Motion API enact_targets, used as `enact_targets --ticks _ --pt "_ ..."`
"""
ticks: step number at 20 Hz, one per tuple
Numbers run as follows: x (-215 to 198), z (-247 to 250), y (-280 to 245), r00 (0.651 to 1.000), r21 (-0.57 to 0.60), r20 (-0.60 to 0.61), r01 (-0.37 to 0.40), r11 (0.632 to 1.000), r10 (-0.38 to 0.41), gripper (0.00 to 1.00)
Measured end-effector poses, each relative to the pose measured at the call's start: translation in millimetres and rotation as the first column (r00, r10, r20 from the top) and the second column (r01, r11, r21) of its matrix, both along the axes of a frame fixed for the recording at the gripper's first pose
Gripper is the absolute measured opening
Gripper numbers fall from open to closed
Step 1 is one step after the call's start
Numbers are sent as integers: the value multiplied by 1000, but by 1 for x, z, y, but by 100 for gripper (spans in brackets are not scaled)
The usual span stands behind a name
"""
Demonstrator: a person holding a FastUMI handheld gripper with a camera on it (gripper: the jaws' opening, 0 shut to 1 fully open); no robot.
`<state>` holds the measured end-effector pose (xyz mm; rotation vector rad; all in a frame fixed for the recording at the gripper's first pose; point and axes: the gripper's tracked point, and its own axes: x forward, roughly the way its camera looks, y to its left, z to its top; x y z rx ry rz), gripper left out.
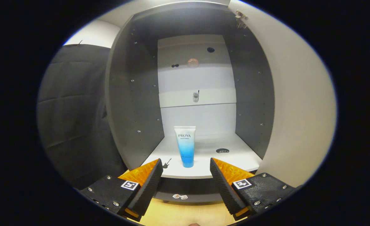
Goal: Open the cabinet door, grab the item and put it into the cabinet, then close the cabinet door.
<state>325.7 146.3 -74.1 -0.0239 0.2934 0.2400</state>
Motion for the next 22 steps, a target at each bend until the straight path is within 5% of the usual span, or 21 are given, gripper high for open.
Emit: enact_targets --ticks 11,22 --pt "-127 27 -11 996 17 72 -53 998 51 93" --pt "-222 29 -94 998 -1 64 19 1000 -19 93"
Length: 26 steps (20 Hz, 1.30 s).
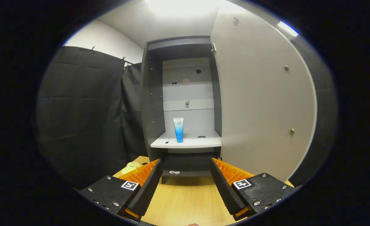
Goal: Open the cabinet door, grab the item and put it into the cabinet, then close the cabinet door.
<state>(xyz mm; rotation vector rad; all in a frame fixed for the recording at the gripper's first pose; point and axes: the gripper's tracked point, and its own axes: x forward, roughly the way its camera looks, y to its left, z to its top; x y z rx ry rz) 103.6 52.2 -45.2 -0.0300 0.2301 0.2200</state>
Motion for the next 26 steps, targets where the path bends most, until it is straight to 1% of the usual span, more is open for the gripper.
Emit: enact_targets --ticks 6,10,15,18,20,22,26 --pt "-35 29 -53 998 -10 -5 62 998 -62 93" --pt "-49 50 -94 992 -39 15 126 991 -125 93" --pt "-56 71 -153 967 -52 47 251 966 -249 93" --pt "-57 82 -191 940 -35 64 338 941 -335 93" --pt "-52 80 -224 906 -39 67 421 906 -418 93" --pt "-43 80 -246 874 -19 63 483 875 -481 93" --pt "-18 76 -269 835 2 60 548 836 -547 94"
